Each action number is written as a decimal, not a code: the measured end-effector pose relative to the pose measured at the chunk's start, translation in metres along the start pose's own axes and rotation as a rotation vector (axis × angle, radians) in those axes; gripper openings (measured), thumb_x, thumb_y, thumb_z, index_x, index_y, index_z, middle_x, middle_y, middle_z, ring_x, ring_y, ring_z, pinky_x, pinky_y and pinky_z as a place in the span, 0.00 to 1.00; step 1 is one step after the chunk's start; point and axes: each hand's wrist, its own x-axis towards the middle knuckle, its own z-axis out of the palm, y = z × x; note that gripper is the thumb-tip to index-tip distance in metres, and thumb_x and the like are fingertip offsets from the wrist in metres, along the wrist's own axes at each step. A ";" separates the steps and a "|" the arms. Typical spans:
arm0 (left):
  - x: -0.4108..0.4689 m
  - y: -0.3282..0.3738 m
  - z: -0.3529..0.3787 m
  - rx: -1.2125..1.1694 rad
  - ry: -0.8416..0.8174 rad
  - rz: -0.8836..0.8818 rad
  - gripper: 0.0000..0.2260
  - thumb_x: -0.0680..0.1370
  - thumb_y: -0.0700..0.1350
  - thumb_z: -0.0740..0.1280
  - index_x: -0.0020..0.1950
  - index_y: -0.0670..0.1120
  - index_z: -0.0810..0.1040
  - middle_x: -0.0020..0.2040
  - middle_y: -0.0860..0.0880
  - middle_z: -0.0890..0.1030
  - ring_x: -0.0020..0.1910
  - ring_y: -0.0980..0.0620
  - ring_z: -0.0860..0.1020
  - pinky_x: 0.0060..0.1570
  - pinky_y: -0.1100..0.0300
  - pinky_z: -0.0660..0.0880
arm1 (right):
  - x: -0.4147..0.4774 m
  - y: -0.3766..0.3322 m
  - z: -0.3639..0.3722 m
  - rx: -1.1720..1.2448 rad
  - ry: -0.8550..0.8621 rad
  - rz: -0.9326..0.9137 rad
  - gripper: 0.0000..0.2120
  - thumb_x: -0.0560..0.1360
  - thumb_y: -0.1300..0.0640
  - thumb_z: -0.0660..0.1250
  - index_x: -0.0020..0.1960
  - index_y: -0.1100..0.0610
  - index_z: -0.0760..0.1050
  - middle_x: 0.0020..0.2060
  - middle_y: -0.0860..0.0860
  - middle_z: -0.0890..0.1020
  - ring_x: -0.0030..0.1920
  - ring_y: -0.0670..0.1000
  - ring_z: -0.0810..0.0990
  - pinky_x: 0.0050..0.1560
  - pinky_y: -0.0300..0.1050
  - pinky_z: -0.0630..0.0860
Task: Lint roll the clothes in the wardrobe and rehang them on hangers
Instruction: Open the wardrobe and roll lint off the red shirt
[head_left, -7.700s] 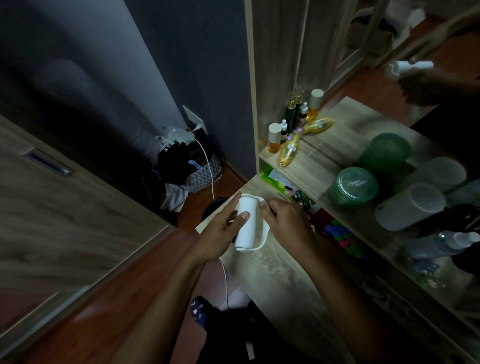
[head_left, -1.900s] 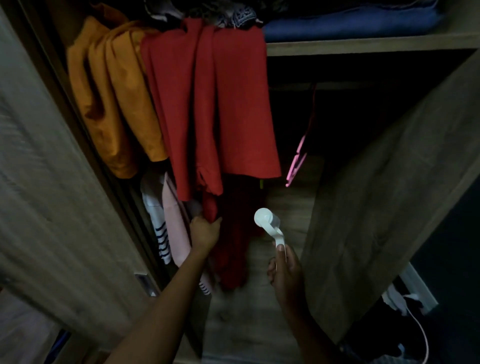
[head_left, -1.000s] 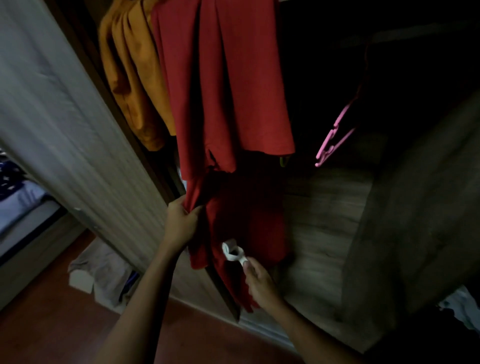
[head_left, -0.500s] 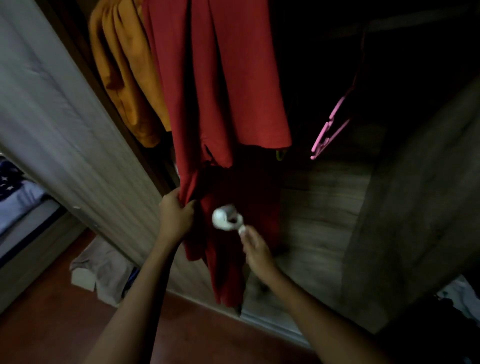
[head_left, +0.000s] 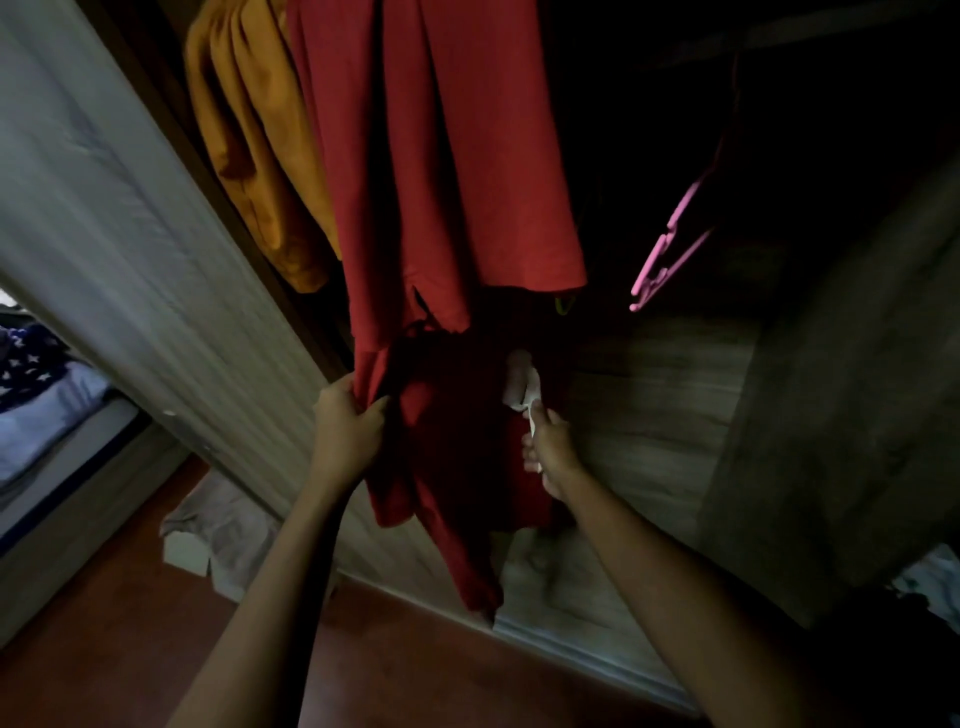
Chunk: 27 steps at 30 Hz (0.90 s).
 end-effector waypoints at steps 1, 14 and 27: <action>-0.001 0.000 0.000 0.000 0.004 -0.001 0.04 0.75 0.33 0.65 0.46 0.32 0.77 0.40 0.30 0.81 0.32 0.42 0.78 0.34 0.39 0.77 | 0.001 -0.001 -0.002 -0.014 -0.003 0.021 0.18 0.81 0.41 0.57 0.60 0.54 0.73 0.28 0.48 0.67 0.22 0.43 0.63 0.20 0.34 0.59; -0.009 0.008 0.003 0.052 0.035 0.051 0.02 0.76 0.33 0.66 0.44 0.35 0.77 0.35 0.39 0.79 0.32 0.43 0.77 0.34 0.48 0.76 | -0.068 0.057 -0.005 -0.328 -0.366 0.107 0.14 0.80 0.44 0.61 0.51 0.55 0.76 0.27 0.49 0.69 0.20 0.43 0.63 0.21 0.33 0.57; -0.022 0.023 0.000 0.042 0.048 0.038 0.04 0.76 0.34 0.65 0.44 0.33 0.77 0.39 0.31 0.81 0.33 0.41 0.78 0.35 0.41 0.78 | 0.041 -0.024 -0.039 0.023 -0.134 0.140 0.14 0.83 0.48 0.56 0.46 0.57 0.71 0.31 0.51 0.68 0.16 0.41 0.61 0.17 0.31 0.53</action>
